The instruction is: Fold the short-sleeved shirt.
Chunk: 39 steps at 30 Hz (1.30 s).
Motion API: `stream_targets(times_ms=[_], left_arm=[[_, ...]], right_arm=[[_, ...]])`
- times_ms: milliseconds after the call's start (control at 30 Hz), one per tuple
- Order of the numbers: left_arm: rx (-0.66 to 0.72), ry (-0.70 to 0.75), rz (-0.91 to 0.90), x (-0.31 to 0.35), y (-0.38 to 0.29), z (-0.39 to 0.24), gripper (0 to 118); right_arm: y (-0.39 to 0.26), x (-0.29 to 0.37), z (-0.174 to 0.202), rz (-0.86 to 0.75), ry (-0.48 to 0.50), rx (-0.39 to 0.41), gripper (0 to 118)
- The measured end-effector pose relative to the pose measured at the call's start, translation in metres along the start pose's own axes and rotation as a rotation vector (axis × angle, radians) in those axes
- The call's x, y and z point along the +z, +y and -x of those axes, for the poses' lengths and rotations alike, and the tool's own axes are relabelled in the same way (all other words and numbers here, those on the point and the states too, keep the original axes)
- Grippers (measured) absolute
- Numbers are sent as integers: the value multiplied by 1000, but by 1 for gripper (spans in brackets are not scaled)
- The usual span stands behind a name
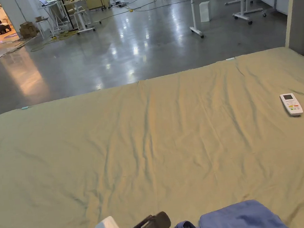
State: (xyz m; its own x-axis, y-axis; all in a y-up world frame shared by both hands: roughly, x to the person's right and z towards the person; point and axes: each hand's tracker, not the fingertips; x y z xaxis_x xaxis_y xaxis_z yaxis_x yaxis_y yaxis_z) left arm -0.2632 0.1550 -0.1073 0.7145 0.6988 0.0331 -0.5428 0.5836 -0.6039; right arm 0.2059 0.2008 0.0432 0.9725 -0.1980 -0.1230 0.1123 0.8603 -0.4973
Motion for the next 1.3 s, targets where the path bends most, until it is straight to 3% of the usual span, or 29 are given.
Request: stream_targets(times_ms=[33,67,100,167,200,267,367,567,600,667,733,767,933,1000,1100,1133,1167,1233,1300], left_arm=[[33,-3,-12,1,0,4,59],[53,-1,4,0,0,10,25],[45,11,25,-6,-3,13,2],[8,98,123,-25,-16,15,2],[-1,100,161,-35,-21,21,2],[47,-33,273,-57,-39,24,2],[53,32,366,-88,-68,14,2],[-9,45,358,-91,-65,5,2],[-33,33,348,-77,-59,0,11],[-50,-37,259,-47,-40,4,63],[-6,-69,223,-16,-19,15,105],[17,-59,187,-1,-10,24,108],[188,86,109,36,21,103,108],[297,72,141,30,21,132,103],[437,-54,201,12,9,150,84],[474,-92,232,7,-6,105,77],[493,-95,239,1,-13,101,62],[466,-39,227,-3,-18,92,14],[484,-28,246,3,-19,86,14]], right_arm=[[-1,-1,0,3,-1,-1,0],[-1,-3,0,7,-2,-2,1],[0,-3,1,8,-3,-4,0],[2,-2,3,0,-1,-8,0],[3,0,4,-8,1,-9,1],[5,4,4,-21,0,-8,1],[7,7,2,-21,-13,7,0],[6,8,-3,-6,-29,2,0],[6,6,-4,-5,-25,-5,0],[6,5,-4,-5,-20,-9,0],[6,3,-2,-8,-15,-9,0],[7,1,-2,-7,-9,-11,1],[5,-7,4,-5,9,-22,0],[5,-6,6,-2,9,-20,0],[6,-3,10,3,8,5,0],[6,-2,10,6,4,16,1],[7,0,11,10,-5,26,0],[8,4,10,10,-19,36,1],[7,8,8,8,-29,30,1]])
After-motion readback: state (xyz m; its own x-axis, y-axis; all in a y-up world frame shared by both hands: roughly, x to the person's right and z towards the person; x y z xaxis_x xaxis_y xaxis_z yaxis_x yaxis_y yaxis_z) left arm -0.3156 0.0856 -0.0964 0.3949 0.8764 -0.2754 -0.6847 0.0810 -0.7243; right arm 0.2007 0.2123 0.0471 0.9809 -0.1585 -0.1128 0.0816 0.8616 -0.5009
